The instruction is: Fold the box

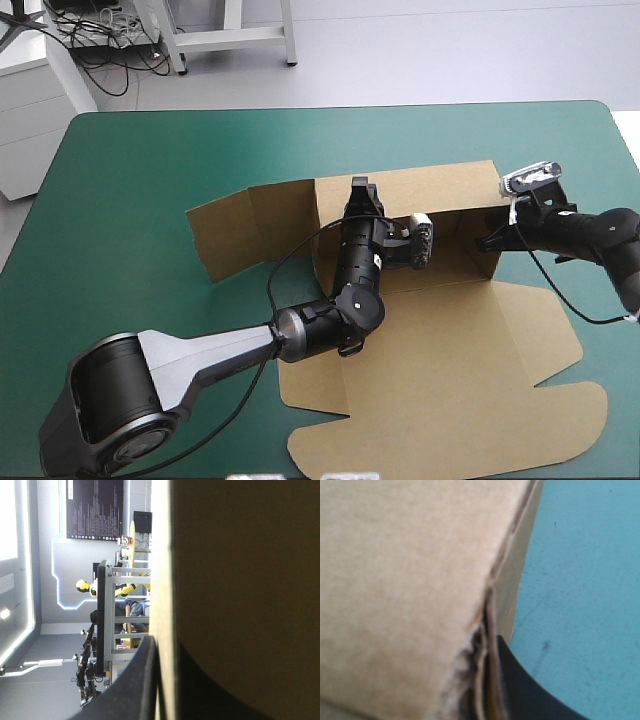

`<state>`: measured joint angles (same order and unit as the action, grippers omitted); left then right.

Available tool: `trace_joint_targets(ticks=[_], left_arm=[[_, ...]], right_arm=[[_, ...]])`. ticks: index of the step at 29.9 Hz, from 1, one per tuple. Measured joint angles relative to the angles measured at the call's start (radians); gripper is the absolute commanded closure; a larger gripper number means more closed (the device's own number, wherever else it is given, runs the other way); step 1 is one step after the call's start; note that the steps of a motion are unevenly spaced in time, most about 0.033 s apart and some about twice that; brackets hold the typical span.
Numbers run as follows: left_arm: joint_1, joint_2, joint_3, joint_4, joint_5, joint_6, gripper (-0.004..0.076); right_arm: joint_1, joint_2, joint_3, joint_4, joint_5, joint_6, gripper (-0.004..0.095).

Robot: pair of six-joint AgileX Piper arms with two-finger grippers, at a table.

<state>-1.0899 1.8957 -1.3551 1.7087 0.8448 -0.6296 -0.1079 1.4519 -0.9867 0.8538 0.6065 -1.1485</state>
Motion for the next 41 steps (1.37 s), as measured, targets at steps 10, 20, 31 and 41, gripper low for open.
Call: trace_joint_targets(ticks=[10,20,31,41], left_arm=[[-0.001,0.003,0.0,-0.002,-0.078,-0.02,0.016],[-0.064,0.01,0.004,-0.006,-0.084,-0.03,0.0205],[-0.23,-0.114,0.008,-0.008,0.032,-0.03,0.0585],[-0.145,-0.341,0.008,-0.089,0.102,-0.03,0.0721]], right_arm=[[0.092,0.0,-0.001,-0.079,-0.093,0.114,0.0904],[0.147,0.0,-0.008,-0.192,-0.167,0.308,0.0904],[0.156,0.014,-0.07,-0.337,-0.113,0.473,0.0904],[0.156,-0.057,-0.076,-0.389,0.01,0.574,0.0904]])
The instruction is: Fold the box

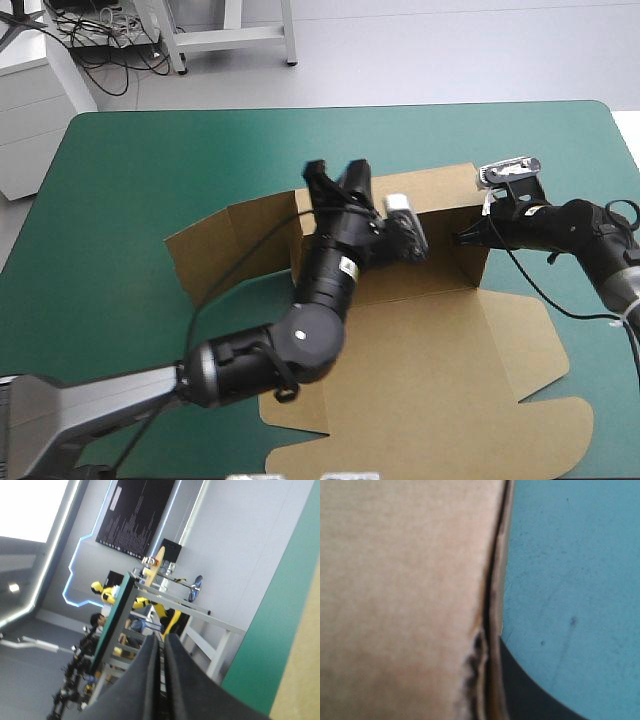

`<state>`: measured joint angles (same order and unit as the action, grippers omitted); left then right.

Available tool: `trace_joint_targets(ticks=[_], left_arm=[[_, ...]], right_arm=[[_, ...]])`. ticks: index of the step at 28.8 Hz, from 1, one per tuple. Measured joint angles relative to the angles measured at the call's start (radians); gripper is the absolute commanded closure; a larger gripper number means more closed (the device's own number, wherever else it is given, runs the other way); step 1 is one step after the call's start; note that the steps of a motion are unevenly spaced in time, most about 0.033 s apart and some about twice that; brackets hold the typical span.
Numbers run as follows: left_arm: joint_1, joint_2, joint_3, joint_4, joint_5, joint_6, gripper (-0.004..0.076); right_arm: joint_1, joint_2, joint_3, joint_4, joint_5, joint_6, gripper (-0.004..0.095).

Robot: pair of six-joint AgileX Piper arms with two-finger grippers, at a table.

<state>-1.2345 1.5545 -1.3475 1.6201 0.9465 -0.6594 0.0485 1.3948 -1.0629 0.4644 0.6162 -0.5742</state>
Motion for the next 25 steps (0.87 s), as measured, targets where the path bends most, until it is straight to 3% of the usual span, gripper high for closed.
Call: trace_joint_targets(ticks=[13,25], left_arm=[[0.541,-0.257,0.0,-0.409,-0.133,0.022,0.0721],[0.962,-0.265,0.0,-0.895,-0.206,0.32,0.0721]], right_arm=[[0.0,-0.156,-0.006,-0.056,0.131,0.173,0.0904],[0.0,-0.061,-0.011,-0.059,0.115,0.192,0.0904]])
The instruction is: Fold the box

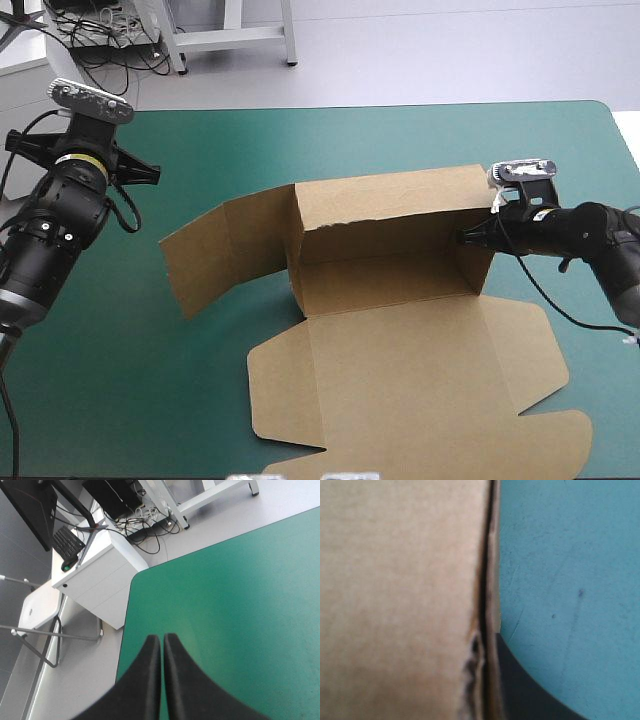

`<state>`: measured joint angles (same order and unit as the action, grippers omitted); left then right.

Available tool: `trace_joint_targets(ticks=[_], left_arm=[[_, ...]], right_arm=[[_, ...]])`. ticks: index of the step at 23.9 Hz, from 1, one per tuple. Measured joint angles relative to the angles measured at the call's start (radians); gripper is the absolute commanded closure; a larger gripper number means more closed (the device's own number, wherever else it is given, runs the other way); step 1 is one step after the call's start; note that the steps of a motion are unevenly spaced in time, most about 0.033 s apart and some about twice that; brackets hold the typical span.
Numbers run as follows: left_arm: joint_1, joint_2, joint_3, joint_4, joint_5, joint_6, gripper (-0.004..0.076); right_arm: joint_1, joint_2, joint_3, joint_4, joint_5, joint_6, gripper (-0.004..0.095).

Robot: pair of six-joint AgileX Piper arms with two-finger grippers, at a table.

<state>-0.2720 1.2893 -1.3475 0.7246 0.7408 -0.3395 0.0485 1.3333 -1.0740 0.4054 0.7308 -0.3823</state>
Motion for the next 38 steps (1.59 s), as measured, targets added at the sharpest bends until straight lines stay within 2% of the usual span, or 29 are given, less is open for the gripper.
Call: trace_joint_targets(ticks=[3,6,8,11,15,17,22,27,31,34,38], left_arm=[[0.047,0.0,0.0,-0.036,-0.005,0.034,0.0721],[0.06,0.0,0.0,-0.044,-0.004,0.055,0.0721],[0.06,0.0,0.0,-0.045,-0.004,0.063,0.0721],[0.06,0.001,0.0,-0.045,-0.004,0.07,0.0721],[0.06,0.011,0.0,-0.046,-0.002,0.073,0.0721],[0.06,0.011,0.0,-0.051,-0.001,0.073,0.0721],[0.06,0.011,0.0,-0.094,0.004,0.073,0.0721],[0.06,0.011,0.0,-0.132,0.007,0.082,0.0721],[0.06,0.011,0.0,-0.167,0.011,0.113,0.0721],[0.06,0.012,0.0,-0.175,0.018,0.123,0.0721],[0.06,0.015,0.0,-0.176,0.03,0.128,0.0722]], right_arm=[[0.0,0.065,-0.028,-0.019,0.007,0.003,0.0905],[0.013,0.116,-0.113,-0.054,0.075,0.017,0.0904],[0.03,0.133,-0.191,-0.084,0.144,0.042,0.0904],[0.046,0.135,-0.364,-0.148,0.322,0.108,0.0904],[0.047,0.139,-0.509,-0.181,0.485,0.155,0.0906],[0.049,0.145,-0.539,-0.181,0.514,0.172,0.0906],[0.049,0.264,-0.543,-0.158,0.506,0.189,0.0906],[0.05,0.391,-0.543,-0.135,0.485,0.147,0.0904],[0.05,0.43,-0.557,-0.116,0.425,0.12,0.0901],[0.05,0.453,-0.559,-0.097,0.353,0.103,0.0831],[0.068,0.484,-0.558,-0.094,0.259,0.087,0.0653]])
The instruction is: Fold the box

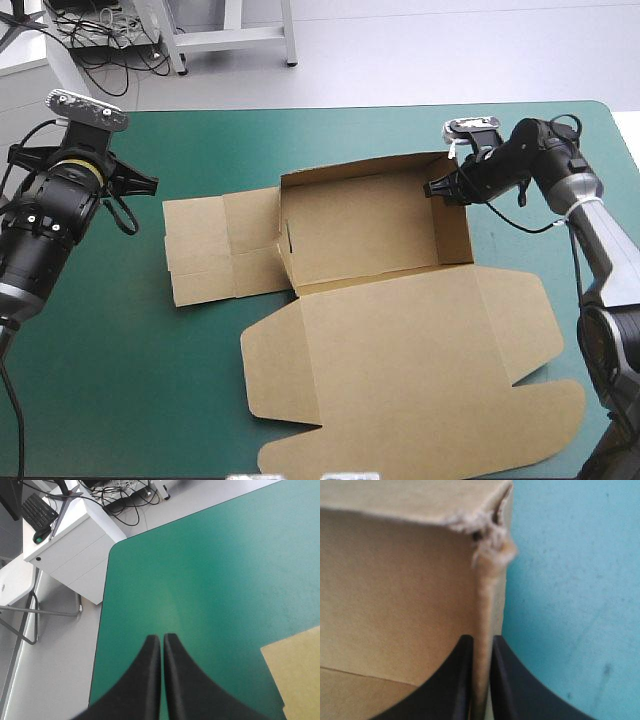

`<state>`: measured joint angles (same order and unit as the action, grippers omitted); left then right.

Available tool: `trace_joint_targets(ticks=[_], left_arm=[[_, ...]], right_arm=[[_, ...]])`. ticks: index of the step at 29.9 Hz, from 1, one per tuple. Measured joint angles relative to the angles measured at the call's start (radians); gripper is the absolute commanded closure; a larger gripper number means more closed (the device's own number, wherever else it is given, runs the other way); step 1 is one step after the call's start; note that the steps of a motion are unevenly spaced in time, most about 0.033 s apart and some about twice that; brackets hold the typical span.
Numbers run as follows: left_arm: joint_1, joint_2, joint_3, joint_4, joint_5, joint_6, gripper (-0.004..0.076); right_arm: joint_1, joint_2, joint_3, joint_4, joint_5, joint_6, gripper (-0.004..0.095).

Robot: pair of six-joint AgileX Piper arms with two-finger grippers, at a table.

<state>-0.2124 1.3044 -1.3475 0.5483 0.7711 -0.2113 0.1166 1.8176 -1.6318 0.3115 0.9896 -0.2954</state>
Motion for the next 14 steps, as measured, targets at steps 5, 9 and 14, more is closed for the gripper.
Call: trace_joint_targets(ticks=[5,9,14], left_arm=[[0.0,0.017,0.0,0.0,0.016,0.001,0.0721],[0.002,0.016,0.0,-0.001,0.028,0.0,0.0721],[0.099,0.022,0.0,-0.042,0.042,-0.025,0.0721]], right_arm=[[0.026,0.032,-0.002,-0.022,-0.078,-0.006,0.0404],[0.031,0.051,-0.063,-0.04,-0.065,-0.006,0.0361],[0.031,0.053,-0.261,-0.141,0.075,0.066,0.0363]])
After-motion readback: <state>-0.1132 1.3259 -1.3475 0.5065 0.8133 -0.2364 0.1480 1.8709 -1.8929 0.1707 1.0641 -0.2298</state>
